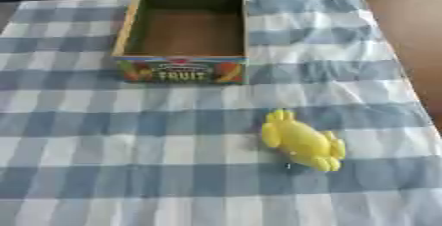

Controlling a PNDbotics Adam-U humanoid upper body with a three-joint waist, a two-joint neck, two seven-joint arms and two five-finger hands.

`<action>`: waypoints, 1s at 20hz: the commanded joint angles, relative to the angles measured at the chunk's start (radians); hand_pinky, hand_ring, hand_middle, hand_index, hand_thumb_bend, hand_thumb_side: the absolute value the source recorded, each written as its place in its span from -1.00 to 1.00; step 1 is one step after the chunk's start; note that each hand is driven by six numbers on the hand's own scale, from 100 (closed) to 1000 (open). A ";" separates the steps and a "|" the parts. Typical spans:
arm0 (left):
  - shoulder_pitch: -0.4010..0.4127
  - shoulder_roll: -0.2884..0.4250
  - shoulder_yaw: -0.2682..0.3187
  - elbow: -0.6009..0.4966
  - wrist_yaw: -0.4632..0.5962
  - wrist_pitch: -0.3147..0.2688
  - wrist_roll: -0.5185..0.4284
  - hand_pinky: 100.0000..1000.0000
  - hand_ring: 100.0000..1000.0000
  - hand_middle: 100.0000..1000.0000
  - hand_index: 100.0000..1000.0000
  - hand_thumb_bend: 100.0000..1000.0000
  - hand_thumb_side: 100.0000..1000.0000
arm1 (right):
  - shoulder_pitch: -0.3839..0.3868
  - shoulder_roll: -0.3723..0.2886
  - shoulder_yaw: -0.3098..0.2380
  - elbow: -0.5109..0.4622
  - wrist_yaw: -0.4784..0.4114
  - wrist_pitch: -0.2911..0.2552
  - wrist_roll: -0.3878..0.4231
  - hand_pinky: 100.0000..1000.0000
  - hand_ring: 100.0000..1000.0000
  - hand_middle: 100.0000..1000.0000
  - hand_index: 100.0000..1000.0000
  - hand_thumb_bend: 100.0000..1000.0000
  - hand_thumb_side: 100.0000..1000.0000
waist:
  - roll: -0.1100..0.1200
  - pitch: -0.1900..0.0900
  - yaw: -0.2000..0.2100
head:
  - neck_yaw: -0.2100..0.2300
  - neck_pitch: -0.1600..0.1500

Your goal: Pick up objects on the table and place them in the box.

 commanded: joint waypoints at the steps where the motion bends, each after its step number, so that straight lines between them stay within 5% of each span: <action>1: -0.006 0.011 0.005 -0.018 0.004 0.000 -0.004 0.22 0.16 0.04 0.84 -1.00 0.45 | -0.010 -0.050 -0.010 -0.020 0.019 0.014 0.011 0.40 0.12 -0.21 0.47 -1.00 -0.01 | -0.001 -0.017 -0.001 | -0.005 -0.002; 4: -0.005 0.013 0.004 -0.018 0.006 0.002 -0.008 0.22 0.16 0.04 0.86 -1.00 0.46 | -0.011 -0.084 0.000 -0.020 0.052 0.042 0.059 0.37 0.11 -0.27 0.48 -1.00 0.08 | -0.001 -0.019 -0.002 | -0.004 0.000; 6: -0.004 0.017 0.006 -0.018 0.008 0.001 -0.008 0.22 0.16 0.04 0.85 -1.00 0.45 | -0.013 -0.125 0.007 -0.020 0.100 0.066 0.101 0.37 0.14 -0.21 0.53 -0.73 0.24 | -0.002 -0.022 -0.003 | -0.001 0.005; 7: -0.004 0.018 0.005 -0.018 0.008 0.001 -0.008 0.22 0.16 0.04 0.85 -1.00 0.45 | -0.017 -0.149 0.012 -0.020 0.136 0.083 0.128 0.39 0.19 -0.17 0.59 -0.50 0.51 | -0.002 -0.023 -0.004 | 0.001 0.006; 8: -0.003 0.018 0.004 -0.018 0.008 0.001 -0.009 0.22 0.16 0.04 0.85 -1.00 0.45 | -0.022 -0.169 0.017 -0.020 0.177 0.103 0.160 0.39 0.20 -0.17 0.60 -0.46 0.58 | -0.002 -0.024 -0.004 | 0.003 0.006; 9: -0.002 0.018 0.003 -0.018 0.008 0.002 -0.010 0.21 0.16 0.04 0.85 -1.00 0.45 | -0.028 -0.190 0.024 -0.020 0.219 0.124 0.196 0.40 0.22 -0.17 0.66 -0.28 1.00 | -0.003 -0.025 -0.004 | 0.003 0.005; 13: 0.000 0.021 0.000 -0.018 0.011 0.003 -0.014 0.21 0.16 0.04 0.85 -1.00 0.45 | -0.069 -0.266 0.063 -0.020 0.399 0.196 0.370 0.43 0.27 -0.12 0.74 -0.31 1.00 | -0.002 -0.029 -0.003 | -0.001 0.004; 20: 0.001 0.020 -0.009 -0.018 0.017 0.008 -0.025 0.21 0.15 0.04 0.85 -1.00 0.45 | -0.118 -0.306 0.132 -0.020 0.567 0.206 0.638 0.45 0.32 -0.05 0.76 -0.12 1.00 | -0.002 -0.029 0.003 | -0.012 0.001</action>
